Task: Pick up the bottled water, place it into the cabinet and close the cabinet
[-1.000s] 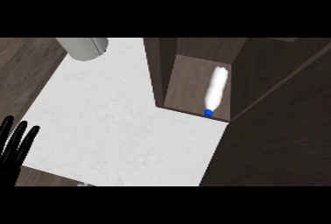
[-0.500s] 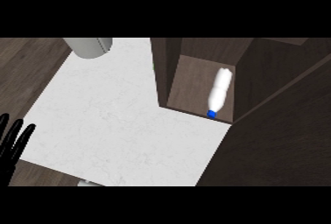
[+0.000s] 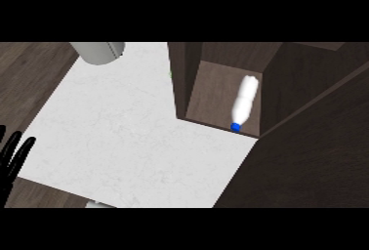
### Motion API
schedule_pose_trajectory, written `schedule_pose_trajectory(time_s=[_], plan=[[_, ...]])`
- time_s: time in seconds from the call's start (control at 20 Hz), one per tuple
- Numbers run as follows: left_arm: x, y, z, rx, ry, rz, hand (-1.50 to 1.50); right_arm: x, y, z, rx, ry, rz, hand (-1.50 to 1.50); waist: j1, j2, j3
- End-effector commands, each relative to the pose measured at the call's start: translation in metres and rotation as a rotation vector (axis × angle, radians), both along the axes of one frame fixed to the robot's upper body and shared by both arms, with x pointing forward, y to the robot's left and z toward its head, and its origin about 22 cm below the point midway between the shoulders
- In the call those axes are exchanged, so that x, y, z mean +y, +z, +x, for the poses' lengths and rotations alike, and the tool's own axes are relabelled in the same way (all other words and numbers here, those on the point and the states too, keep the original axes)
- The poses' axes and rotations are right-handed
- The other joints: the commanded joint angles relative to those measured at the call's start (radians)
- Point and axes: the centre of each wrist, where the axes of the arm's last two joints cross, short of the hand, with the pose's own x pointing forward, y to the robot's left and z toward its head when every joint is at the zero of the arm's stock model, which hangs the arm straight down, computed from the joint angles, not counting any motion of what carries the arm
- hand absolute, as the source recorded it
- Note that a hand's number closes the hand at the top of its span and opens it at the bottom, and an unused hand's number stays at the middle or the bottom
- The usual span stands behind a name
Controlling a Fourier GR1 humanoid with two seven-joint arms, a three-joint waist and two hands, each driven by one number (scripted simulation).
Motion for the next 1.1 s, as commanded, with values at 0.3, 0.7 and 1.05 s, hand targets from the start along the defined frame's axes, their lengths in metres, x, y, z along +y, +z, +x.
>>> schedule_pose_trajectory(time_s=[0.3, 0.7, 1.05], plan=[[0.003, 0.005, 0.004, -0.023, -0.028, -0.002, -1.50, 0.026, -0.012, -0.001, 0.152, 0.077, 0.116, 1.50, 0.039, 0.035, 0.004], [0.006, 0.007, 0.008, -0.033, -0.029, -0.001, -1.50, 0.026, -0.018, 0.012, 0.217, 0.027, 0.167, 1.50, 0.046, 0.046, 0.005], [0.012, 0.006, 0.010, -0.028, -0.023, 0.010, -1.50, 0.027, -0.008, 0.048, 0.107, -0.098, 0.049, 1.50, 0.034, 0.027, 0.006]])
